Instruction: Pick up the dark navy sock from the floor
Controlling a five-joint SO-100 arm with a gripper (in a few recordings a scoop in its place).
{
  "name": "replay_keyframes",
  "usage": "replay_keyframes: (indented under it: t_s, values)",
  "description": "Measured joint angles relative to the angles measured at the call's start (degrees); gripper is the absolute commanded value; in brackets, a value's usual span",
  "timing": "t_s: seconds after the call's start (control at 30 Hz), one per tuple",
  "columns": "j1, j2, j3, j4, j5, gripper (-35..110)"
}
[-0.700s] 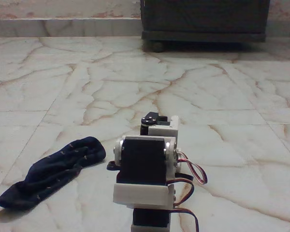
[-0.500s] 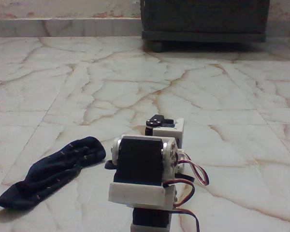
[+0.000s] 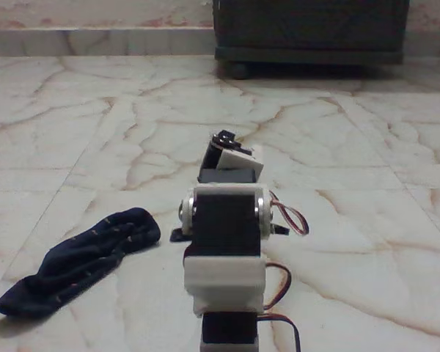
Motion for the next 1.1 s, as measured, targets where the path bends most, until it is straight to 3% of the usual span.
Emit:
replay_keyframes:
  t_s: [0.1,0.2,0.43,0.53,0.6,0.9,1.1]
  values:
    - [-2.5,-8.4,-7.5,6.7,14.9,0]
    - [-2.8,-8.7,-13.5,22.0,16.9,0]
    - [-6.8,-9.8,-19.9,40.8,23.8,0]
    - [-7.1,-9.9,-20.5,41.5,24.3,0]
    - [-12.9,-17.0,-26.5,50.8,31.1,0]
    - [-21.1,-32.8,-34.0,49.8,41.3,5]
    - [-23.1,-45.3,-46.3,52.1,42.5,9]
